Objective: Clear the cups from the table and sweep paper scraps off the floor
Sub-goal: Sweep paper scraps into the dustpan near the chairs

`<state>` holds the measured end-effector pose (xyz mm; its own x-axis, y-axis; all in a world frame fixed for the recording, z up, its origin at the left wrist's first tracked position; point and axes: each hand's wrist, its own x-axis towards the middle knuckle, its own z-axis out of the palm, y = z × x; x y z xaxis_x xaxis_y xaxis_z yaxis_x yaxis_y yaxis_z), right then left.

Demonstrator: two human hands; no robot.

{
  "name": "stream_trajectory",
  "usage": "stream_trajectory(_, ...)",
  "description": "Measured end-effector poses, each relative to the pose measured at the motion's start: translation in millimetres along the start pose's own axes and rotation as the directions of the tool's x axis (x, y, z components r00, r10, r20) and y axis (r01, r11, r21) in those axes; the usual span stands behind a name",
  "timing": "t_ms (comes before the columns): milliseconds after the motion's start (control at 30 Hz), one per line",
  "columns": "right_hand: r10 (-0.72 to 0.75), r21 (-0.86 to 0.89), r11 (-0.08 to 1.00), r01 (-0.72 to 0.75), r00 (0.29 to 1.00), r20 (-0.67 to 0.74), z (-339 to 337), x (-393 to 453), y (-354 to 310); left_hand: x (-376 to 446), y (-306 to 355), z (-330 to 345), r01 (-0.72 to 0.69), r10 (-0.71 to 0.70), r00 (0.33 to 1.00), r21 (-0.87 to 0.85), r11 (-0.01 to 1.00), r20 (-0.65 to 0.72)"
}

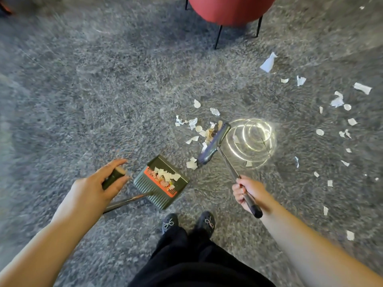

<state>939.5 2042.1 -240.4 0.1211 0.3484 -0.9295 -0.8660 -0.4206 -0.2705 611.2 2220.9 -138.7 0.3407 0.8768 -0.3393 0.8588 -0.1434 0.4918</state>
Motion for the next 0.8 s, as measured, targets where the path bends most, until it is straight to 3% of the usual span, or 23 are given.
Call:
stream_trajectory(467, -0.042, -0.018, 0.999, 0.041, 0.996, -0.076, 22, -24, 35, 34, -33, 22, -0.023, 0.016, 0.988, 0.042, 0.999, 0.156)
stream_trajectory(800, -0.061, -0.067, 0.996, 0.052, 0.989, -0.136, 10, -12, 1, 107, 27, 34, -0.108, 0.106, 0.983, 0.006, 0.994, 0.149)
